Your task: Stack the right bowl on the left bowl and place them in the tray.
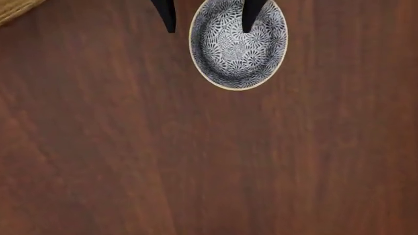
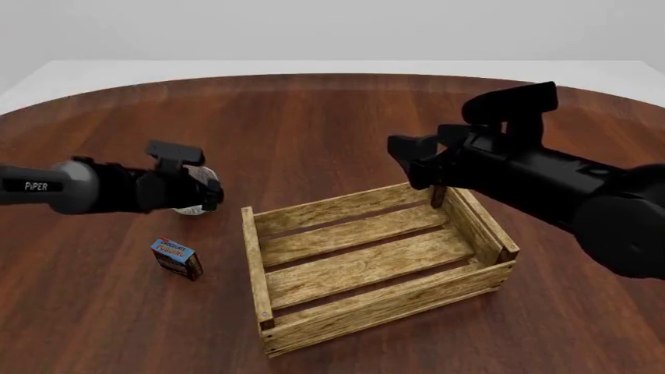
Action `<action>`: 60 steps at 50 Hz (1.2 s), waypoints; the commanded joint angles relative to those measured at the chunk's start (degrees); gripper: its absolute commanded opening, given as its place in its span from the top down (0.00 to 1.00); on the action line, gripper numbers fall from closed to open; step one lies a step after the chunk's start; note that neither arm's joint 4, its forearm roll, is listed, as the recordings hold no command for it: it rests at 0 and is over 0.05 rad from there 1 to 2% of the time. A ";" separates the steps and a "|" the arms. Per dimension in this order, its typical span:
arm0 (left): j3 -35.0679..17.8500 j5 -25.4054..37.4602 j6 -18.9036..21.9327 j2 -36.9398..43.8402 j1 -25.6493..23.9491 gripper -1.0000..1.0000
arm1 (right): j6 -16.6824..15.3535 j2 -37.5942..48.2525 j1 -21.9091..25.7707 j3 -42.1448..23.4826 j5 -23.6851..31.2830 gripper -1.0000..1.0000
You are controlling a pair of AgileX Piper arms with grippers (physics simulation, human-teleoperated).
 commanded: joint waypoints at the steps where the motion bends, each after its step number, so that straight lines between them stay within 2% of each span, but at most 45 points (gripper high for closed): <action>1: -0.30 -1.13 -0.02 3.29 -0.17 0.00 | 0.01 0.46 0.02 -0.10 -0.14 0.00; 20: -0.77 -2.80 0.24 7.76 0.14 0.00 | 0.02 1.97 0.06 -0.38 -0.69 0.00; 21: -0.67 -3.01 0.41 7.98 0.01 1.00 | 0.06 2.14 0.02 -0.42 -0.76 0.00; 36: -0.16 -2.19 -1.25 5.77 -0.99 1.00 | -0.02 2.76 -0.08 -0.62 -0.92 0.00; 60: -0.12 2.91 -0.22 -8.38 -2.53 1.00 | -0.16 -0.29 -0.31 -0.10 0.24 0.00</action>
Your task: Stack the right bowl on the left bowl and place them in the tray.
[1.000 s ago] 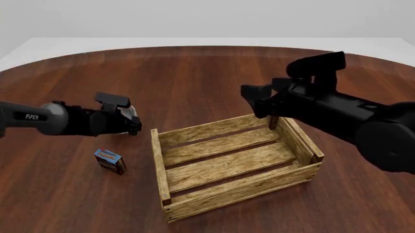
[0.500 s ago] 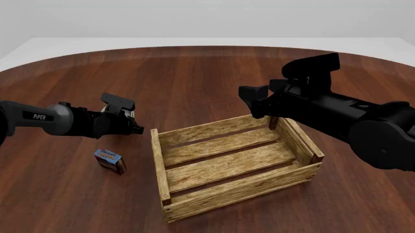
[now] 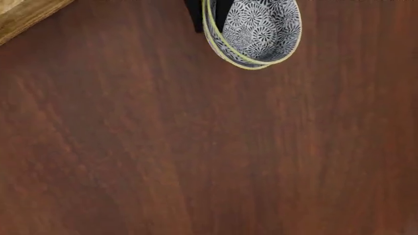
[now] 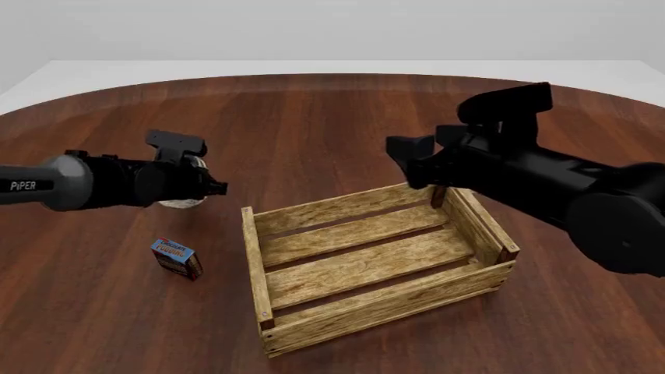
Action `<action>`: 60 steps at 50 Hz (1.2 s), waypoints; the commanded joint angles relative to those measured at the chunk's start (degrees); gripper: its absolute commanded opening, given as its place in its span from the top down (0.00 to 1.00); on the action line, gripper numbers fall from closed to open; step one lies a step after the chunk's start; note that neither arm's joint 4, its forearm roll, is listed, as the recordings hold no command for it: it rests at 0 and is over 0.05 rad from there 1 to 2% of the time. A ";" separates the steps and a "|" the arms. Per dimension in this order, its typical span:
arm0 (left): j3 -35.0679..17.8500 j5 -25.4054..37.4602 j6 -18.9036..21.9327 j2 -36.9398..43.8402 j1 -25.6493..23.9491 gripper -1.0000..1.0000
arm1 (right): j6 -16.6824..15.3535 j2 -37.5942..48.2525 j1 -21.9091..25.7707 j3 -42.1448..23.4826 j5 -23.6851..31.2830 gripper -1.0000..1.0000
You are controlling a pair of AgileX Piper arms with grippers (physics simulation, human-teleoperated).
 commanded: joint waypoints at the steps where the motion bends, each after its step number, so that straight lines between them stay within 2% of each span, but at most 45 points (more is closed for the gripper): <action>1: 0.17 1.62 0.57 -5.33 -1.13 1.00 | -0.08 -1.48 -0.06 0.25 0.59 0.00; 14: 0.72 3.92 0.34 -11.17 -4.15 1.00 | -0.19 -3.51 -0.46 0.43 1.42 0.00; 21: 1.31 5.45 0.08 -15.22 -8.40 1.00 | -0.28 -4.12 -1.09 0.34 1.62 0.00; 27: 2.31 6.30 1.60 -18.25 -12.63 1.00 | -0.51 -4.64 -1.85 0.26 1.81 0.00; 36: 2.23 7.57 1.46 -19.43 -17.40 1.00 | -0.76 -4.85 -3.46 -0.19 1.97 0.00; 47: 1.21 9.89 3.96 -21.74 -22.69 1.00 | -0.29 -6.26 -4.71 -0.42 2.54 0.00; 60: 0.87 10.80 5.59 -19.65 -28.37 1.00 | -0.04 -7.65 -4.58 -0.28 3.16 0.00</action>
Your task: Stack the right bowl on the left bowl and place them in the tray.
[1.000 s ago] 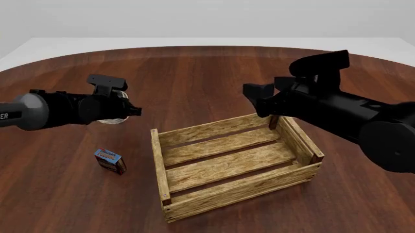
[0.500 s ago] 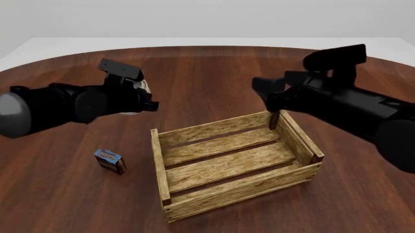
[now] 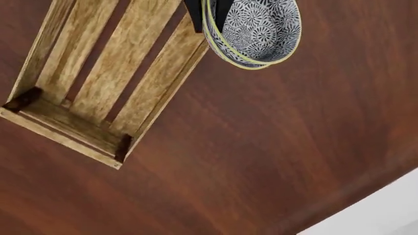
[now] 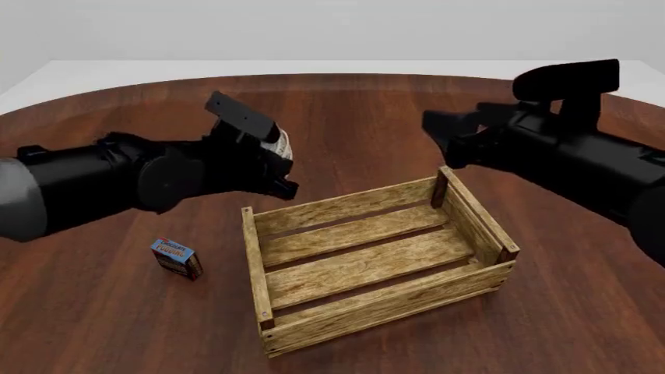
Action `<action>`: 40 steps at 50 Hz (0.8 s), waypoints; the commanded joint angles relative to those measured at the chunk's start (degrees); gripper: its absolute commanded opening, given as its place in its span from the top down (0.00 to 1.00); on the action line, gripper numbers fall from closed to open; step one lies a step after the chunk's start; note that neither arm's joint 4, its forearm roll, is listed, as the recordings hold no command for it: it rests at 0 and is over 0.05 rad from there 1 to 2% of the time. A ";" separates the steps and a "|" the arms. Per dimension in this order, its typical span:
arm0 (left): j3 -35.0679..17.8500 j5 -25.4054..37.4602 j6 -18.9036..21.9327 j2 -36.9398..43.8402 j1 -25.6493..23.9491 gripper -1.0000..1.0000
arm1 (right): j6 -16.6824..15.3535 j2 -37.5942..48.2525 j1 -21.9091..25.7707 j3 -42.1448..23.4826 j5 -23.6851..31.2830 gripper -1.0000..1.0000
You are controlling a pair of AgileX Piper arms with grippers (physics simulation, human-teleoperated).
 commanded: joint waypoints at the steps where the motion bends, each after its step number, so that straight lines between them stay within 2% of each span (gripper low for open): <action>1: -0.82 0.83 2.17 0.32 -4.91 1.00 | 0.19 -1.07 -0.18 0.04 0.48 0.00; 6: -1.69 1.19 3.42 1.74 -6.58 1.00 | 0.25 -1.38 -0.06 0.09 0.62 0.00; 28: -2.72 1.80 4.02 7.23 -14.61 1.00 | 0.43 -1.09 -0.82 -0.16 0.50 0.00; 40: -4.05 1.47 5.08 11.02 -15.48 1.00 | 0.24 -1.01 -0.66 -0.13 0.49 0.00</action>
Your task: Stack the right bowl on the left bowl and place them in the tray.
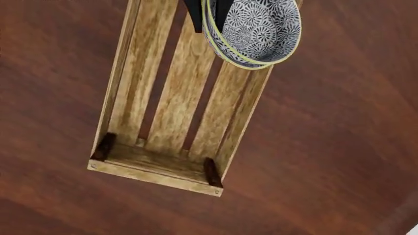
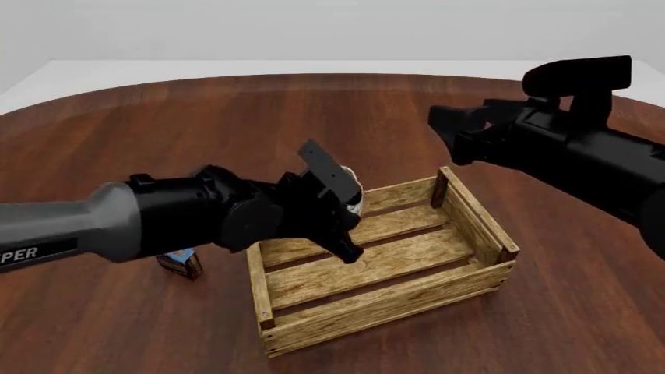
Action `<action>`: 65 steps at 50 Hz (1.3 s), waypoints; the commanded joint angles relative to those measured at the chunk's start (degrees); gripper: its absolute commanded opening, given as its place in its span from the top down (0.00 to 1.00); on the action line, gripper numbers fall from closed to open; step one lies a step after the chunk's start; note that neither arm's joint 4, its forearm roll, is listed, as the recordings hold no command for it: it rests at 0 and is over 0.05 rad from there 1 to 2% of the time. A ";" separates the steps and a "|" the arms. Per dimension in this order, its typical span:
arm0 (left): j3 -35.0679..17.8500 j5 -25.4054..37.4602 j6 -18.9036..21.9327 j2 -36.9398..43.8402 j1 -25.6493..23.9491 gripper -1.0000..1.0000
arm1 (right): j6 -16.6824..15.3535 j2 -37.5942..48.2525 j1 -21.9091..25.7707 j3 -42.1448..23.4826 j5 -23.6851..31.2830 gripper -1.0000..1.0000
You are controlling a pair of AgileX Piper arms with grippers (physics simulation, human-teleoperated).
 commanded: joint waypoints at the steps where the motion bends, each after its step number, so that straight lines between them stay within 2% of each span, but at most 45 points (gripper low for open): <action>1: -1.43 -0.61 1.17 3.09 -1.42 1.00 | -0.09 -0.04 -0.08 -0.05 0.05 0.00; 12: -2.58 -1.39 1.26 7.47 -1.27 1.00 | -0.16 -0.21 0.21 0.00 0.17 0.00; 14: -2.58 -1.97 2.49 8.25 -0.24 1.00 | -0.19 -0.39 0.30 0.04 0.28 0.00; 21: -2.75 -2.10 0.80 10.32 -1.53 1.00 | -0.33 -0.62 0.26 0.11 0.33 0.00; 29: -2.77 -2.72 0.82 12.11 -1.73 1.00 | -0.47 -0.45 0.36 0.18 0.22 0.00; 65: -1.86 -3.97 0.74 14.42 -1.78 1.00 | -0.60 -0.53 0.40 0.16 0.28 0.00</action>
